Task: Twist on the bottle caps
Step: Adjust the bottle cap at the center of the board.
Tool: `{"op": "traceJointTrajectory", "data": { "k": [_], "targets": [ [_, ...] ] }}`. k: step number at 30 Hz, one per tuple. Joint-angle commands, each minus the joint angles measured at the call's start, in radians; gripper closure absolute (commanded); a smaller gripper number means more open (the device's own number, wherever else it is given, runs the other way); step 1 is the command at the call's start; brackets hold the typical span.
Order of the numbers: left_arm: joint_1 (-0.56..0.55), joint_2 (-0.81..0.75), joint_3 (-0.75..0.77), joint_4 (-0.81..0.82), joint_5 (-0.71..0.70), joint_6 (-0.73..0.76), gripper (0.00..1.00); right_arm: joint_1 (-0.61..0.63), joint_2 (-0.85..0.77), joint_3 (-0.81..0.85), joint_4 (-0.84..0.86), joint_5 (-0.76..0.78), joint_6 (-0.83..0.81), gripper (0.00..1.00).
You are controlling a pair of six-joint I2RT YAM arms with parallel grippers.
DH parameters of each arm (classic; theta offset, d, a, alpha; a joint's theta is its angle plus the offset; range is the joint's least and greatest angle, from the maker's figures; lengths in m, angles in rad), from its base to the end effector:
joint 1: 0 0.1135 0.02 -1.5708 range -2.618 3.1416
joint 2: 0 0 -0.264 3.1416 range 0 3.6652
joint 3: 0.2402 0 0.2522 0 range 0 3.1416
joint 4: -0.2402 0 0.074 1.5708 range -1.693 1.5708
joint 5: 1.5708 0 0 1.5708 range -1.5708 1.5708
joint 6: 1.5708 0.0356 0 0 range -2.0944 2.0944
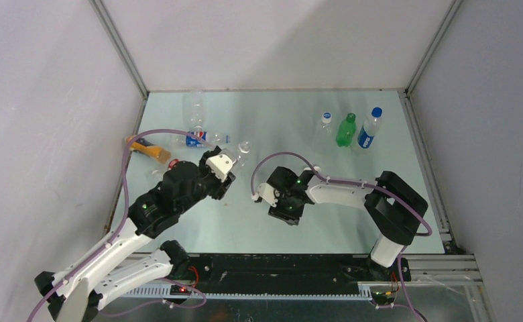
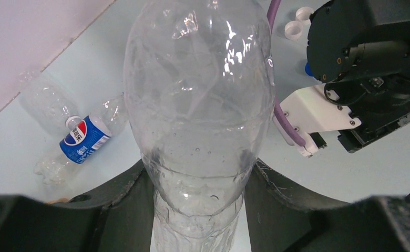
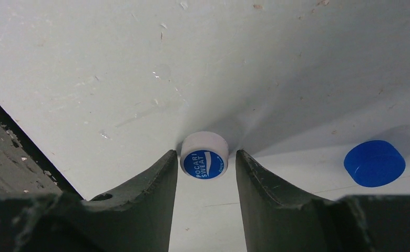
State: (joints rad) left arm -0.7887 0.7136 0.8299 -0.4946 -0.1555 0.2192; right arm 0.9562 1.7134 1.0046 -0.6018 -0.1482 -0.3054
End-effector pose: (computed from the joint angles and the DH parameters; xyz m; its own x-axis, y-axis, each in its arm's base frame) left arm 0.1154 -0.1084 0.3340 -0.1237 0.4294 -0.8946 0.6417 0.7223 0.2579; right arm 0.1748 0.2568 0.1554 -0.2819 -0.9151 -0.2883 -0.9591 0.2769 0.0587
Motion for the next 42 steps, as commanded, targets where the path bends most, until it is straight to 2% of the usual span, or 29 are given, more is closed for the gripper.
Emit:
{"op": "traceJointTrajectory", "data": {
  "k": [1,5,7,9,13,19,24,30,38,42],
  "targets": [
    [0.008,0.009,0.052,0.012,-0.007,0.023,1.0,0.013,0.027,0.022,0.028,0.02,-0.001,0.52],
    [0.008,0.013,0.051,0.013,-0.002,0.02,1.0,0.019,0.024,0.022,0.007,0.033,0.0,0.53],
    [0.008,0.01,0.047,0.014,0.002,0.018,1.0,0.018,0.014,0.023,-0.011,0.031,0.003,0.61],
    [0.009,0.009,0.043,0.015,0.007,0.02,1.0,0.017,-0.01,0.022,-0.03,0.026,0.006,0.74],
    [0.019,0.017,0.032,0.024,0.027,0.019,1.0,0.009,-0.095,0.023,-0.077,0.004,0.019,0.83],
    [0.057,0.047,0.022,0.057,0.174,0.069,1.0,-0.053,-0.313,0.025,-0.149,-0.09,0.044,0.84],
    [0.105,0.076,0.023,0.075,0.409,0.124,1.0,-0.107,-0.553,0.048,-0.198,-0.158,0.03,0.84],
    [0.111,0.177,0.121,-0.05,0.616,0.243,1.0,-0.131,-0.785,0.055,-0.15,-0.226,-0.052,0.89],
    [0.109,0.26,0.213,-0.214,0.769,0.395,1.0,-0.131,-0.925,0.054,-0.02,-0.377,-0.257,0.91],
    [0.084,0.297,0.261,-0.29,0.76,0.43,1.0,-0.131,-0.928,0.055,0.043,-0.457,-0.316,0.92]
  ]
}}
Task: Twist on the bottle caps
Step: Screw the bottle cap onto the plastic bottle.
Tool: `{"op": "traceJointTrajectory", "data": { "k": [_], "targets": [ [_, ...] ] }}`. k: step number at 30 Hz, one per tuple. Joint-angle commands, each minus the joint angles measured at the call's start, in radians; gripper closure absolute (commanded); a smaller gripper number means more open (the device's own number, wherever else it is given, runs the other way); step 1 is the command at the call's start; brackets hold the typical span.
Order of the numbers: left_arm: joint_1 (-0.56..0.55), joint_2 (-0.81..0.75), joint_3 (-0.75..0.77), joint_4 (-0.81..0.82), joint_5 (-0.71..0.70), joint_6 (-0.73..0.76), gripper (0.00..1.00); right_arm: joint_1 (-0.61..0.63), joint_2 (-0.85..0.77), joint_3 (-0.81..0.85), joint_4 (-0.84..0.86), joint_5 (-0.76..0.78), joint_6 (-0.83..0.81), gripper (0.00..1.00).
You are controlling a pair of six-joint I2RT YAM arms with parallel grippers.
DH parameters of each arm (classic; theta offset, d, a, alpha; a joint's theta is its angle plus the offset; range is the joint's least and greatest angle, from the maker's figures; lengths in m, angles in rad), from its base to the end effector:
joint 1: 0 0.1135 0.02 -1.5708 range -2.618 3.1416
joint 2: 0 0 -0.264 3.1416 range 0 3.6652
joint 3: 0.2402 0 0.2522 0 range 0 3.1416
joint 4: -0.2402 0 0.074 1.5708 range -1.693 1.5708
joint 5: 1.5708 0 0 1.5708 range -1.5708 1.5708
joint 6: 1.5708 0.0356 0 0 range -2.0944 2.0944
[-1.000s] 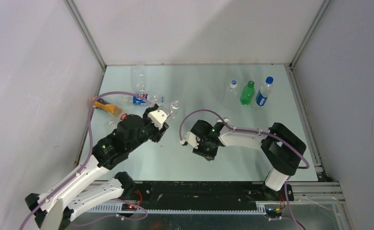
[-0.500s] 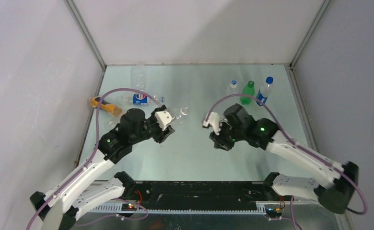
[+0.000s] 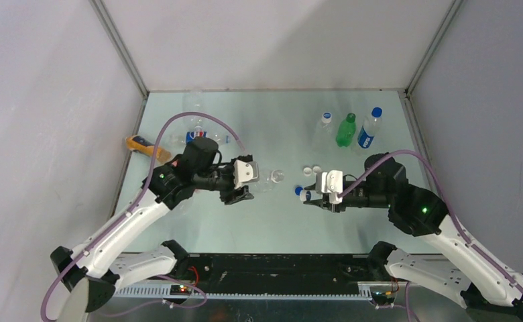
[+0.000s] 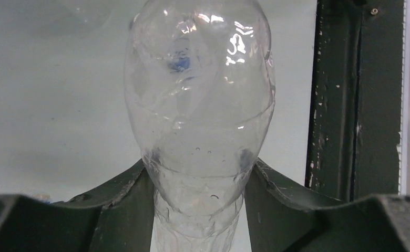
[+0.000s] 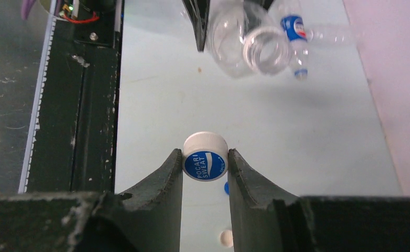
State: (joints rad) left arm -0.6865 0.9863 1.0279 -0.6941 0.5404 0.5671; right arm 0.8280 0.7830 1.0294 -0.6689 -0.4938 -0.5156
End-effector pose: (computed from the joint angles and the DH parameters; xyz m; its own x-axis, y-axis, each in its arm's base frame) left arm 0.1428 -0.1407 0.3403 0.0657 0.5417 -0.8380 0.9774 0.1341 0.1634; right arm 0.0903 0.1233 0.3745 0.2227 -0.3994 -0.8893 -0.9554 0.0922 -0.2806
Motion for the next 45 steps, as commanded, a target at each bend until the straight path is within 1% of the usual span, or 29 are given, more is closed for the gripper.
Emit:
{"op": "traceJointTrajectory", "data": {
  "k": [1,4,10,14,19,24,33,40,45],
  "targets": [
    [-0.024,0.033,0.074,-0.111,0.055,0.086,1.0,-0.003,0.007,0.03,0.129,-0.127,-0.111,0.93],
    [-0.042,0.042,0.097,-0.139,0.028,0.107,1.0,-0.003,0.017,0.03,0.161,-0.151,-0.133,0.93],
    [-0.064,0.049,0.13,-0.182,0.026,0.123,1.0,-0.003,0.044,0.029,0.223,-0.153,-0.144,0.93],
    [-0.083,0.059,0.137,-0.19,0.025,0.128,1.0,-0.004,0.061,0.03,0.247,-0.149,-0.153,0.93],
    [-0.087,0.063,0.148,-0.187,0.024,0.133,1.0,-0.004,0.081,0.03,0.264,-0.196,-0.159,0.93],
    [-0.091,0.072,0.165,-0.197,0.026,0.142,1.0,0.001,0.1,0.03,0.247,-0.23,-0.172,0.93],
    [-0.101,0.086,0.183,-0.216,0.031,0.158,1.0,0.001,0.127,0.03,0.224,-0.214,-0.209,0.92],
    [-0.109,0.098,0.192,-0.217,0.031,0.156,1.0,0.002,0.14,0.03,0.233,-0.249,-0.209,0.92],
    [-0.112,0.108,0.225,-0.235,0.035,0.158,1.0,0.001,0.154,0.03,0.202,-0.252,-0.242,0.92]
  ]
}}
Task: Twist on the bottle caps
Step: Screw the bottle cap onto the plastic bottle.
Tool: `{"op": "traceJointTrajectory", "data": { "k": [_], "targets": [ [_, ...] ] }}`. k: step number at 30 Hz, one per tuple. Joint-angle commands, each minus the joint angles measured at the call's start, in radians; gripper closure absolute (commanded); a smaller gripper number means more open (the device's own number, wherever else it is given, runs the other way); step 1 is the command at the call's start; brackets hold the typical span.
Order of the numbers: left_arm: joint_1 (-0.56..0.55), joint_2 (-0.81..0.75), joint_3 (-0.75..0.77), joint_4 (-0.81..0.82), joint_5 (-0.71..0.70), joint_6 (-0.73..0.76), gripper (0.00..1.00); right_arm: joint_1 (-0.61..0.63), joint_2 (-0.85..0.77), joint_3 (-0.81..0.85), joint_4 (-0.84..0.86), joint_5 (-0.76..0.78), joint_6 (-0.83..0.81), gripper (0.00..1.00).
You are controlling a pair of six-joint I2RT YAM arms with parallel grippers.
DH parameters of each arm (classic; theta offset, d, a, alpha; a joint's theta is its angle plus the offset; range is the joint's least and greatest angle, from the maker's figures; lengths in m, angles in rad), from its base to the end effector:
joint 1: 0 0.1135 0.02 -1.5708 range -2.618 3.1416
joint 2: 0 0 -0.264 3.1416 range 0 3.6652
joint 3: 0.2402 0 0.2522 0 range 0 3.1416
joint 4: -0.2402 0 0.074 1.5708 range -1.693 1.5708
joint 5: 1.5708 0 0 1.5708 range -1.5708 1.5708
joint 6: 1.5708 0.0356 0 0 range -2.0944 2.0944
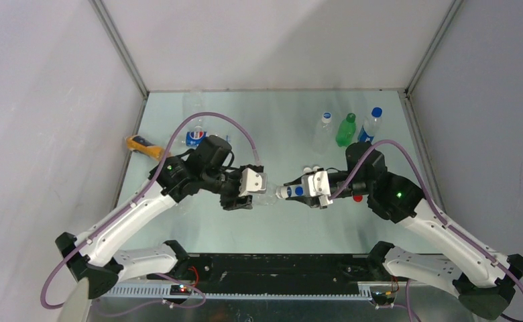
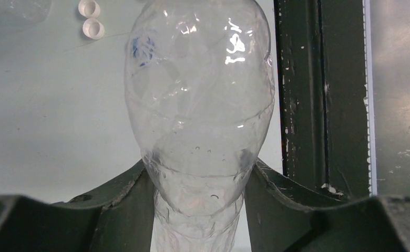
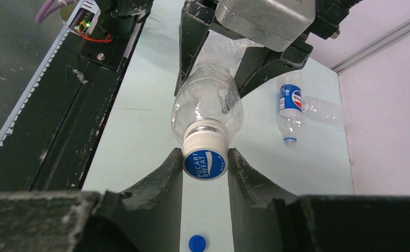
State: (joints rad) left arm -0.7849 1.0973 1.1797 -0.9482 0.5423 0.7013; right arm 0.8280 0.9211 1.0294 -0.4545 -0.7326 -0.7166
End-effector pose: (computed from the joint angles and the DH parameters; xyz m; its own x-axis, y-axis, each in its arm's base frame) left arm 0.1331 -0.1590 0.3488 0.1316 0.6497 -0.7487 0.9909 -0.0650 0.1178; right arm 0.1122 0.1574 0.3757 0.4661 -0.2144 -0.8584 -0.8845 -0.1344 -0.4467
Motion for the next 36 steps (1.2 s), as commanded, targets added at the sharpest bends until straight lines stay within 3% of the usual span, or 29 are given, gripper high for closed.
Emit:
{"op": "traceJointTrajectory", "data": {
  "k": [1,7,13,26,36],
  "targets": [
    [-0.015,0.0,0.08,0.011,0.034,0.025,1.0,0.001,0.019,0.029,-0.017,-0.011,-0.045,0.92],
    [-0.017,0.014,0.143,-0.057,0.047,0.042,1.0,0.002,0.027,0.03,-0.048,0.0,-0.066,0.92],
    [-0.038,-0.008,0.123,0.011,0.025,0.007,1.0,0.003,0.056,0.056,-0.072,-0.029,-0.023,0.93],
    [-0.1,-0.158,-0.076,0.422,-0.183,-0.182,1.0,0.031,0.11,0.065,0.01,0.042,0.402,0.97],
    [-0.134,-0.192,-0.122,0.521,-0.309,-0.209,1.0,0.047,0.139,0.065,0.058,0.166,0.75,0.98]
  ]
}}
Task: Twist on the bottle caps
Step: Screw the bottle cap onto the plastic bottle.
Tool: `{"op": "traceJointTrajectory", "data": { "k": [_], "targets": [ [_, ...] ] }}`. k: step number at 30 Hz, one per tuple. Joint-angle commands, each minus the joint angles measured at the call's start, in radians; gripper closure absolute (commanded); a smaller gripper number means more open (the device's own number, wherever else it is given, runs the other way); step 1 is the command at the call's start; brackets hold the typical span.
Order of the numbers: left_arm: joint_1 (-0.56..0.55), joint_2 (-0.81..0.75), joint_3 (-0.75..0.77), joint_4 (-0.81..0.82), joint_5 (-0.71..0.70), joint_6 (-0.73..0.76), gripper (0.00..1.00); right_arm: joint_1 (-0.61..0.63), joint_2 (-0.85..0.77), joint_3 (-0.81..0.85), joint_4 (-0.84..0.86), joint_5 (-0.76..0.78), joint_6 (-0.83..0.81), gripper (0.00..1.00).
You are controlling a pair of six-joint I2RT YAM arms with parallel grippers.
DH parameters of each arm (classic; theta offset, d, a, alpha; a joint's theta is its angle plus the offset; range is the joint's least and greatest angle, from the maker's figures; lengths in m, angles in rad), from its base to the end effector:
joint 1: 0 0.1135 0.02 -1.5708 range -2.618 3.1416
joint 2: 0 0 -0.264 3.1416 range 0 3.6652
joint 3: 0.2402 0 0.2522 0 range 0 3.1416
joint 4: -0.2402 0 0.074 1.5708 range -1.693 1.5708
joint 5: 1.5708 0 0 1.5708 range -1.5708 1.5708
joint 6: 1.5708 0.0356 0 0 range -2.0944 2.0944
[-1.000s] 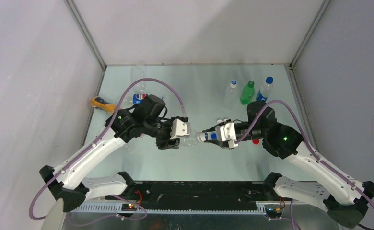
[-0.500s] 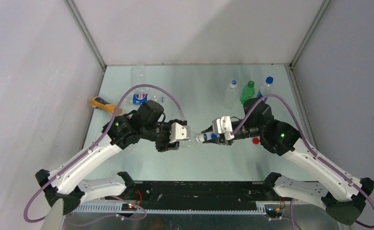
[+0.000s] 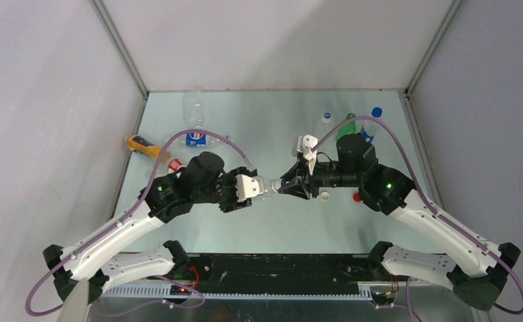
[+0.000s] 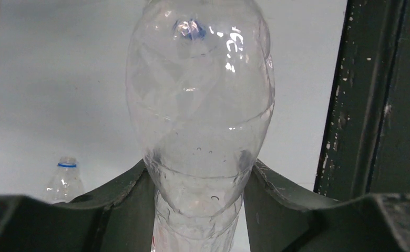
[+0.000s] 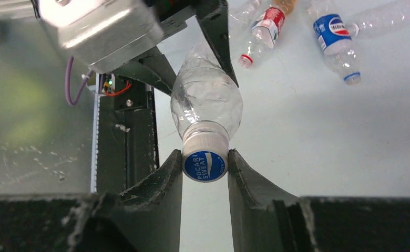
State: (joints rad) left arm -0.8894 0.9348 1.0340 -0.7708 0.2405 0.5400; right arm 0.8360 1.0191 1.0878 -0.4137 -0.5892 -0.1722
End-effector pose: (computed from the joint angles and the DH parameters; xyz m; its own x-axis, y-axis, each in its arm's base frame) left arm 0.1106 -0.1498 0.3423 0.1121 0.6546 -0.7476 0.9492 0.1520 0.2754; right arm 0.1324 0.1760 0.3800 -0.0576 -0.2762 -0.9594 -0.9920 0.1239 0.0239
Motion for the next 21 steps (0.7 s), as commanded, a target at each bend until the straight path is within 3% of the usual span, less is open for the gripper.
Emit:
{"op": "traceJointTrajectory", "data": {
  "k": [1,21],
  "targets": [
    [-0.032,-0.033,0.016,0.355,-0.013,-0.046,1.0,0.038,0.045,0.007,0.019,0.026,0.224,0.97],
    [-0.049,-0.065,-0.095,0.522,-0.104,-0.034,1.0,0.046,0.076,0.007,0.038,0.239,0.655,0.85]
  ]
}}
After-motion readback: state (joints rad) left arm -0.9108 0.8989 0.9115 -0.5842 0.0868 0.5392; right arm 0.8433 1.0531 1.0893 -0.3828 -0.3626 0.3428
